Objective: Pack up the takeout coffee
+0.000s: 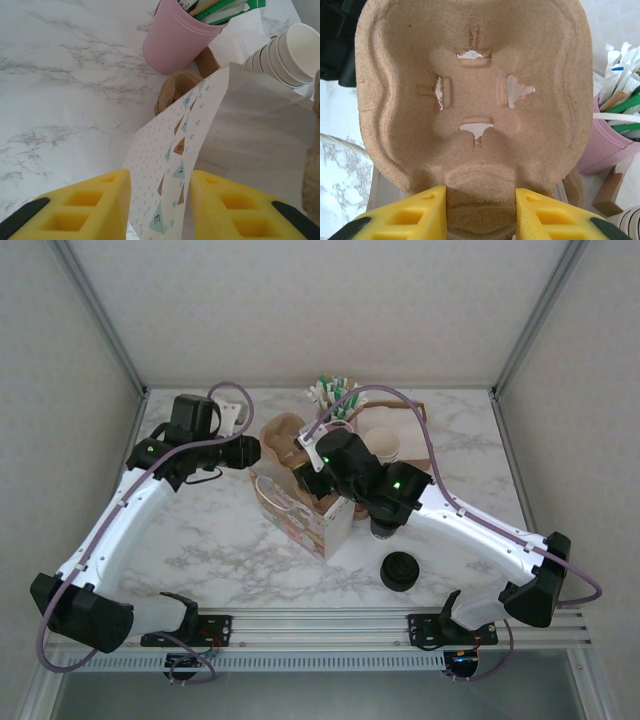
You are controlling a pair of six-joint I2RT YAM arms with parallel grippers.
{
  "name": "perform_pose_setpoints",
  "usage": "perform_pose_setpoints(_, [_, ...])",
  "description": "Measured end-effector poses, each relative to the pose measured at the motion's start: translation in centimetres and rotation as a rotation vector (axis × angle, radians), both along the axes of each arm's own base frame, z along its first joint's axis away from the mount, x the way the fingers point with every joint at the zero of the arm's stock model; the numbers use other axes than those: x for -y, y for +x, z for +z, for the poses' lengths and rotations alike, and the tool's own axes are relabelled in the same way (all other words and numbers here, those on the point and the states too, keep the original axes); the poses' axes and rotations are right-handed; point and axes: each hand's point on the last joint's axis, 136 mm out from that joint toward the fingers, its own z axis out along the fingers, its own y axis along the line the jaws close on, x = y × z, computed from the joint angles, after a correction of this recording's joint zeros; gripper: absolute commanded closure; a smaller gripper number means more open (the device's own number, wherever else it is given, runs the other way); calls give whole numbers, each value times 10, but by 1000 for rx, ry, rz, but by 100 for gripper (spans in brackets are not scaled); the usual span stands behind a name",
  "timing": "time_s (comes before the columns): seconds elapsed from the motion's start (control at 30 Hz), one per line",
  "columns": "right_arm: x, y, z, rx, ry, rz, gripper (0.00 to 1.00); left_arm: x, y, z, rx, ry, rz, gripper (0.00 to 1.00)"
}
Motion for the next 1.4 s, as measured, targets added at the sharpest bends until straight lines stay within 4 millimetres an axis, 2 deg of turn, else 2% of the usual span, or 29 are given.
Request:
perform_pose_setpoints(0.87, [-4,-4,-30,-104,-139,24,65,-6,-1,11,43,-10,40,60])
perform_pose_setpoints(1.2, [-3,-6,-32,-129,-166,31,66,-28,3,18,94,38,150,60])
perform_pose_setpoints(1.4, [-4,-7,-40,-149,-186,38,66,-30,4,22,114,33,162,58])
